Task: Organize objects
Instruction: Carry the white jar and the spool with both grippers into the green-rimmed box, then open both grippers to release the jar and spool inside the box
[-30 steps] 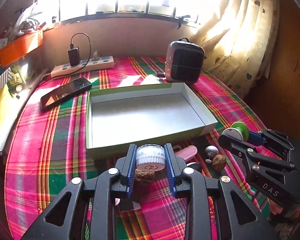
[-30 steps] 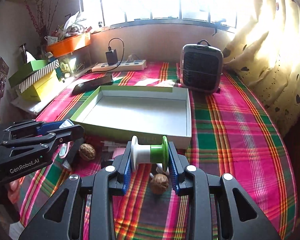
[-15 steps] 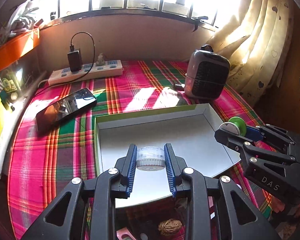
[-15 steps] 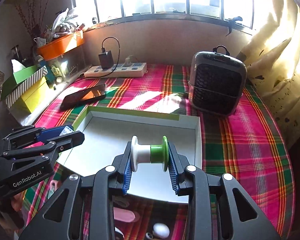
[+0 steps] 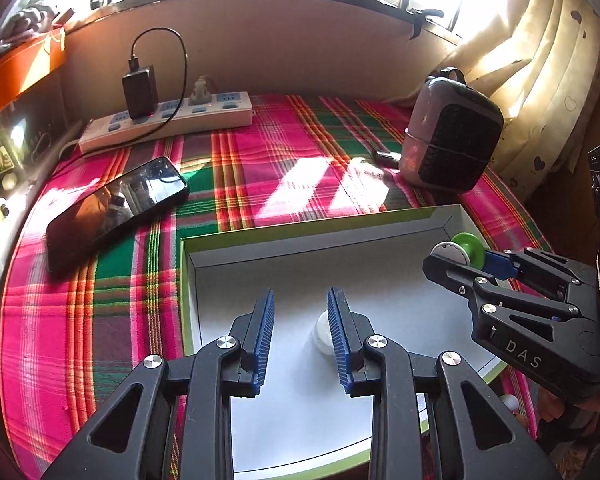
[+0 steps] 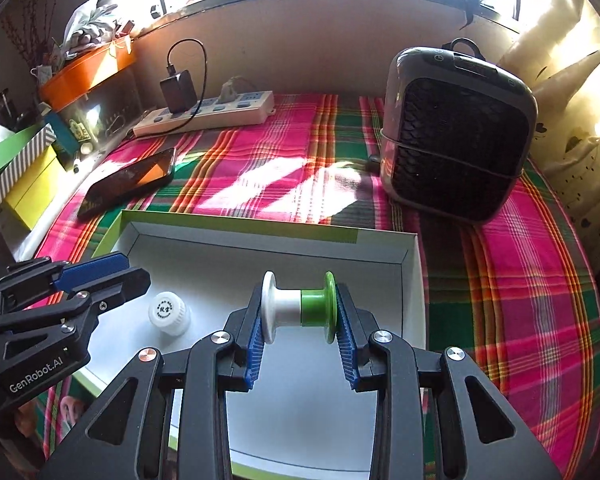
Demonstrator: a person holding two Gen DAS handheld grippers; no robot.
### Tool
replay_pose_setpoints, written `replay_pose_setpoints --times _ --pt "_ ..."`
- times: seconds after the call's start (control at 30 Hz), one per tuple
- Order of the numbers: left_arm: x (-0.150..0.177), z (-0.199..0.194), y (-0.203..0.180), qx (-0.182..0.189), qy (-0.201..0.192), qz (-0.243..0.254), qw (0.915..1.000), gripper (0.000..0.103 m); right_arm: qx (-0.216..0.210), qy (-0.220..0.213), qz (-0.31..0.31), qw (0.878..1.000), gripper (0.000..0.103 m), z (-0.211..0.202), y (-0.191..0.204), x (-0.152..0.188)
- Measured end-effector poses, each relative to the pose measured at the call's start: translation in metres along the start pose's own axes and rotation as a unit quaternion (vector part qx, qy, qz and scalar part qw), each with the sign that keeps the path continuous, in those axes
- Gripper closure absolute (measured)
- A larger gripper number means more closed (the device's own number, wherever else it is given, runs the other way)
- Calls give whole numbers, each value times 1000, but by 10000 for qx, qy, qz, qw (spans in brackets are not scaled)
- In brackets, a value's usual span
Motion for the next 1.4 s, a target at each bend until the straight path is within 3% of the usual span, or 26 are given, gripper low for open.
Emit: replay_pose_setpoints --times 0.63,0.7,0.77,0.83,1.4 --pt "6 8 4 25 133 -10 9999 73 262 259 -139 9992 70 22 -4 1" --pt "5 6 5 24 117 -41 9999 71 249 256 -118 9993 67 22 -4 1" --pt "5 5 5 32 99 -68 9999 69 253 225 -101 9994 54 21 -5 0" --pt "5 3 5 57 93 -91 9999 67 232 203 -91 9995 51 20 -5 0" --pt "18 -32 5 -41 -150 -139 9998 60 187 1 150 9997 49 -9 -17 8"
Point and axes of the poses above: each gripper's, at about its wrist camera, not at the fingertips, and z roughly the way its jaws point, y to its left, x to its underside, the point moved 8 cm from there along z, roughly the way its jaws point, and after that the axes turned 11 degrees about x, right-handed, at the moved point
